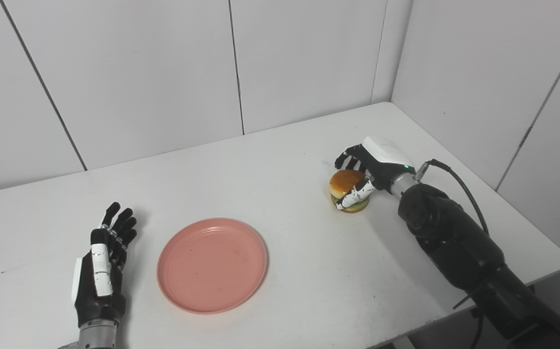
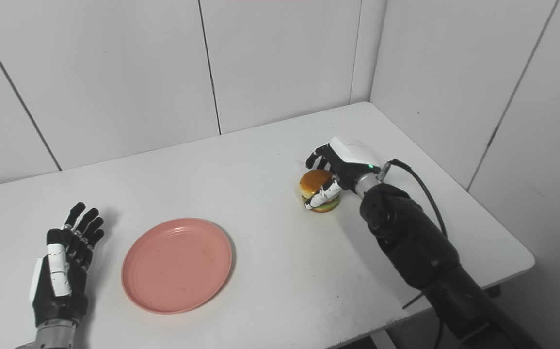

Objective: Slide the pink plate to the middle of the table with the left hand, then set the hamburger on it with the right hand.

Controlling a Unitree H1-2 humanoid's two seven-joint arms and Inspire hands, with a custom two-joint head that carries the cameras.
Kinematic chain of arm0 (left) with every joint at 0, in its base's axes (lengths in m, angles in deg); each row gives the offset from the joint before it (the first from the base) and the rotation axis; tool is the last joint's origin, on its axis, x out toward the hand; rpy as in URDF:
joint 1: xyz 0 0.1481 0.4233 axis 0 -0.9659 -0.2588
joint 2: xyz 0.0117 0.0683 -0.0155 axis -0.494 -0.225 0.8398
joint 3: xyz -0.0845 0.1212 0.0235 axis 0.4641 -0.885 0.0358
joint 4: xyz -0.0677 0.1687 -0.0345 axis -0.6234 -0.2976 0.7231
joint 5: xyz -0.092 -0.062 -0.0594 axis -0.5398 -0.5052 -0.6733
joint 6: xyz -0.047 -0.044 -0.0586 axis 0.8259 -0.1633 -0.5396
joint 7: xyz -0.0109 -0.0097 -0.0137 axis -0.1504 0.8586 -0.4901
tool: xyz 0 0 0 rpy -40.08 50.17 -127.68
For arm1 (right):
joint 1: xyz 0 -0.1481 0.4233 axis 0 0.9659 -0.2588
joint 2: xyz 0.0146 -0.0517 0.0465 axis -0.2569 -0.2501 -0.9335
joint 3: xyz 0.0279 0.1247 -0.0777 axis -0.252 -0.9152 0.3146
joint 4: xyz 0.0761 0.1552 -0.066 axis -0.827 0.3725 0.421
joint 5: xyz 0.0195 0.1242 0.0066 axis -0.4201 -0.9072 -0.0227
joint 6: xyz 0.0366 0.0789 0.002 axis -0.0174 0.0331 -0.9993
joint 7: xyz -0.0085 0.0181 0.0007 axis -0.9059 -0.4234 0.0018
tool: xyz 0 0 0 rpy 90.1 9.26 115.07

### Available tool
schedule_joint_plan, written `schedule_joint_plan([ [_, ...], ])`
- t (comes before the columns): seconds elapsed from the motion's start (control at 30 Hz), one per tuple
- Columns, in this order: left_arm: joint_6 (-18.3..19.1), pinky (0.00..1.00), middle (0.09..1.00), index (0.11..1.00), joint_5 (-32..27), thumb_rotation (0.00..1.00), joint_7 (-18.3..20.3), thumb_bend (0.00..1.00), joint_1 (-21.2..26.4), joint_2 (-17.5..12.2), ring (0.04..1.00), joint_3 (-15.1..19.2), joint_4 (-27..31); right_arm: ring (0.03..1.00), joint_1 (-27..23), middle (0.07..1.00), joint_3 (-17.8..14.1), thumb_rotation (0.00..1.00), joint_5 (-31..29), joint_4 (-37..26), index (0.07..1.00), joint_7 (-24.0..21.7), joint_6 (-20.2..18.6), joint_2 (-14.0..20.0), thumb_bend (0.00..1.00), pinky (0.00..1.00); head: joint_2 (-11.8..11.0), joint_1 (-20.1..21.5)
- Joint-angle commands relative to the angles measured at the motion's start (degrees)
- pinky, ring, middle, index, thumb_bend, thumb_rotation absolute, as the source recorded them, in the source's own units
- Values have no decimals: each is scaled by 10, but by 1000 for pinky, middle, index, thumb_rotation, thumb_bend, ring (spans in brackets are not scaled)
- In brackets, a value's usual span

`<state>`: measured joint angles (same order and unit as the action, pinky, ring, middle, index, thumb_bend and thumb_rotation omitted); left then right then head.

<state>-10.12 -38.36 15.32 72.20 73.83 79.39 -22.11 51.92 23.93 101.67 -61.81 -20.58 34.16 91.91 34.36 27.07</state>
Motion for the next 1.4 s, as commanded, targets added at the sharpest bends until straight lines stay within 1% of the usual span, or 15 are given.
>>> schedule_joint_plan([
  [0.0, 3, 905, 884, 887, 3, 1000, 1, 803, -32, 2, 892, -3, -13, 237, -13, 471, -7, 0, 9, -6, 492, 32, 34, 13, 523, 153, 0, -1],
  [0.1, 11, 899, 880, 880, 3, 1000, -1, 800, -34, 5, 889, -5, -4, 237, -12, 470, -4, 0, 19, 3, 488, 57, 51, 11, 524, 163, 1, -3],
  [0.17, 12, 901, 881, 881, 6, 1000, -2, 801, -35, 5, 890, -5, -3, 241, -11, 470, -2, 0, 29, 3, 487, 67, 50, 8, 524, 170, 1, -4],
  [0.27, 11, 898, 879, 879, 8, 1000, -4, 802, -35, 5, 887, -6, -3, 288, -10, 473, -6, 0, 36, -6, 486, 89, 56, 1, 525, 203, 1, -5],
  [0.3, 12, 901, 880, 880, 8, 1000, -4, 803, -35, 5, 888, -7, -2, 311, -10, 437, -9, 0, 34, -9, 503, 100, 64, -3, 521, 226, 1, -6],
  [0.37, 14, 905, 882, 883, 9, 1000, -5, 806, -35, 5, 891, -8, -1, 304, -9, 466, -15, 0, 28, -14, 489, 115, 75, -9, 525, 226, 2, -8],
  [0.43, 18, 903, 880, 882, 8, 1000, -6, 812, -35, 6, 890, -8, 2, 265, -10, 470, -21, 0, 21, -23, 486, 125, 86, -15, 526, 191, 3, -9],
  [0.53, 22, 900, 876, 877, 7, 1000, -8, 810, -36, 9, 884, -8, 5, 255, -12, 471, -29, 0, 7, -39, 485, 136, 105, -27, 527, 182, 3, -11],
  [0.7, 25, 894, 874, 874, 9, 1000, -11, 806, -36, 11, 882, -10, 7, 230, -17, 470, -27, 0, 4, -81, 485, 135, 115, -47, 527, 158, 4, -19],
  [0.77, 25, 891, 870, 868, 11, 1000, -14, 816, -35, 13, 879, -11, 7, 257, -22, 471, -26, 0, 1, -97, 485, 132, 116, -59, 527, 186, 4, -23],
  [1.03, 30, 888, 871, 866, 23, 1000, -21, 824, -35, 18, 881, -17, 11, 212, -37, 470, -10, 0, -14, -144, 482, 94, 102, -106, 527, 148, 2, -42],
  [1.17, 38, 895, 885, 882, 25, 1000, -18, 827, -37, 18, 891, -22, 21, 180, -40, 470, 7, 0, -37, -140, 482, 88, 120, -142, 527, 119, 5, -53],
  [1.23, 48, 898, 886, 883, 28, 1000, -20, 823, -40, 20, 893, -25, 31, 186, -41, 470, 17, 0, -38, -137, 481, 87, 120, -159, 526, 126, 11, -71],
  [1.3, 55, 899, 886, 882, 33, 1000, -26, 823, -43, 24, 892, -28, 40, 202, -42, 470, 30, 0, -37, -131, 481, 85, 125, -172, 526, 140, 16, -82],
  [1.37, 54, 884, 880, 875, 39, 1000, -31, 822, -44, 28, 883, -30, 43, 260, -44, 409, 43, 0, -35, -126, 501, 81, 125, -186, 519, 194, 20, -89],
])
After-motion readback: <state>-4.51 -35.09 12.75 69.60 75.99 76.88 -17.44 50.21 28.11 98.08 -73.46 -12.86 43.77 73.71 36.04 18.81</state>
